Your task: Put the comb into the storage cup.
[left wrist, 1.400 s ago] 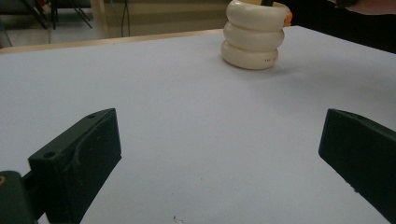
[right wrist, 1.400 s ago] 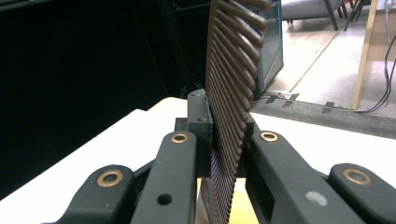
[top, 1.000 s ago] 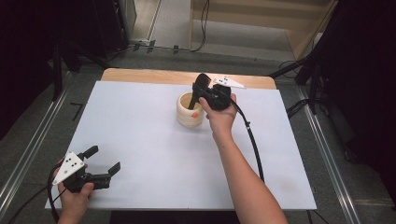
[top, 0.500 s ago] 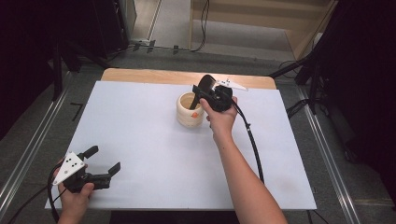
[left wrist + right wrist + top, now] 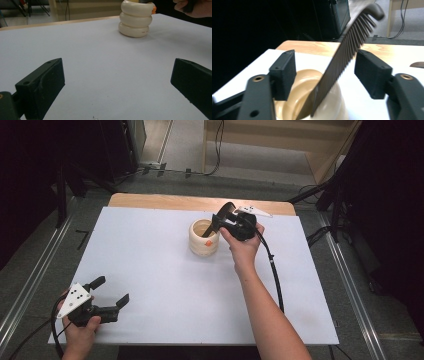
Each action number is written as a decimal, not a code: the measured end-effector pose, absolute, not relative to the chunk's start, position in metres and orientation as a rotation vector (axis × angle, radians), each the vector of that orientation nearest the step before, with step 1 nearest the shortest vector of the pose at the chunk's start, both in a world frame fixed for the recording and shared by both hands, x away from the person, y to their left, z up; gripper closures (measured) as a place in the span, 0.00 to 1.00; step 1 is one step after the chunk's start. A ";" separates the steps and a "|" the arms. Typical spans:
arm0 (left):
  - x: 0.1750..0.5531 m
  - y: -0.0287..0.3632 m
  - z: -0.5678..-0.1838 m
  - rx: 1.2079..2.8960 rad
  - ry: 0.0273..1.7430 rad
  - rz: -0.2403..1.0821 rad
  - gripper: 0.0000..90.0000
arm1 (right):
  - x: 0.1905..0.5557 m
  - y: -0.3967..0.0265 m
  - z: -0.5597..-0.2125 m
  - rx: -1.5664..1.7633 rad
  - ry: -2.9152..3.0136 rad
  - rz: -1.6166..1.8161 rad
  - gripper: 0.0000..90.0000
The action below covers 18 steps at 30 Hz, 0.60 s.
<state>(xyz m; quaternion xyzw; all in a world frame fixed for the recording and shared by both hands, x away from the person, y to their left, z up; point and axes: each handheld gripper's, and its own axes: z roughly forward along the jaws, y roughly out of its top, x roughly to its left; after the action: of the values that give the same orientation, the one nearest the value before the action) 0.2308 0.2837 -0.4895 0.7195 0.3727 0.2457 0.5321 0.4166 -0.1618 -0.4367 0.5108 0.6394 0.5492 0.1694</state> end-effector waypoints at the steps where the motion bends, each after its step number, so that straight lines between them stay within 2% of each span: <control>1: 0.231 0.284 -0.489 1.717 0.889 0.587 0.00 | 0.416 -0.162 -0.436 1.447 1.821 1.545 0.31; 15: 0.231 0.283 -0.490 1.719 0.889 0.587 0.00 | 0.397 -0.166 -0.429 1.315 1.858 1.462 0.00; 18: 0.231 0.283 -0.490 1.719 0.889 0.586 0.00 | 0.392 -0.168 -0.426 1.288 1.851 1.456 0.00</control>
<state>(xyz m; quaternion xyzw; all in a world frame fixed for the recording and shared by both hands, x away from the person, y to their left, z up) 0.2310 0.2832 -0.4898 0.7205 0.3724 0.2455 0.5309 0.3921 -0.1676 -0.4265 0.4674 0.6715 0.5284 0.2267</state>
